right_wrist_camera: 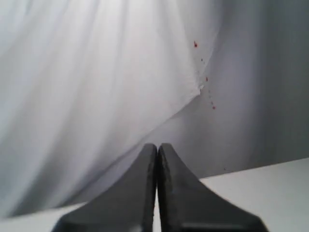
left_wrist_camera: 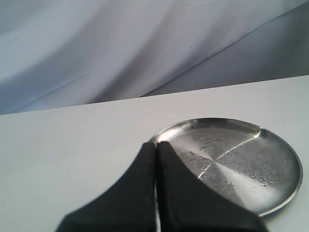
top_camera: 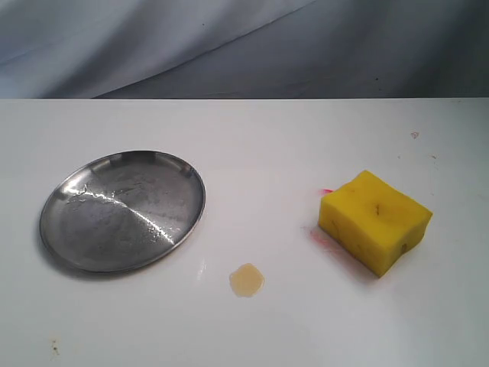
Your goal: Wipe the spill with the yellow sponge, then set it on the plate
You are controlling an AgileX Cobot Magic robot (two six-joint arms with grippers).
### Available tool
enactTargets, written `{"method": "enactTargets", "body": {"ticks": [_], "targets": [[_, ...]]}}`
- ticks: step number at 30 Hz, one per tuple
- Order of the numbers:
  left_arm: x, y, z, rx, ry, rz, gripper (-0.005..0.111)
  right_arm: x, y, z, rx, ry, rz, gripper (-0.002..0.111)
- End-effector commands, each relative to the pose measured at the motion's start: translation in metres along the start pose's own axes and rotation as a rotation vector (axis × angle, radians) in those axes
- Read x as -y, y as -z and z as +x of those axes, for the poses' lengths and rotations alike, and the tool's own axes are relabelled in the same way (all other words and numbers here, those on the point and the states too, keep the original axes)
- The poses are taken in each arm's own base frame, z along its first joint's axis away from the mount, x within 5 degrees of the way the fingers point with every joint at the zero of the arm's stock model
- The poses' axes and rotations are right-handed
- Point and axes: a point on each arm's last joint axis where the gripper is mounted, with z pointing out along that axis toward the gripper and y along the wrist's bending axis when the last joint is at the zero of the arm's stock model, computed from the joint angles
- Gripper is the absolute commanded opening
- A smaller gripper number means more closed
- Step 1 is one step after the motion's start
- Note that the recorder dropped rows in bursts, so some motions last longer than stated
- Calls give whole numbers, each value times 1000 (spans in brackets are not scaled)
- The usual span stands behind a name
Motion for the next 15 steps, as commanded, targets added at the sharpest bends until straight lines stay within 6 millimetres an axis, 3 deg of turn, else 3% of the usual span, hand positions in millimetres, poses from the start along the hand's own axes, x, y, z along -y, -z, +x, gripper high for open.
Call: {"method": "enactTargets", "body": {"ticks": [1, 7, 15], "targets": [[0, 0, -2, 13, 7, -3, 0, 2, 1, -8, 89, -181, 17, 0], [0, 0, -2, 13, 7, -3, 0, -11, -13, -35, -65, -168, 6, 0], [0, 0, -2, 13, 7, -3, 0, -28, -69, -71, -417, 38, 2, 0]]}}
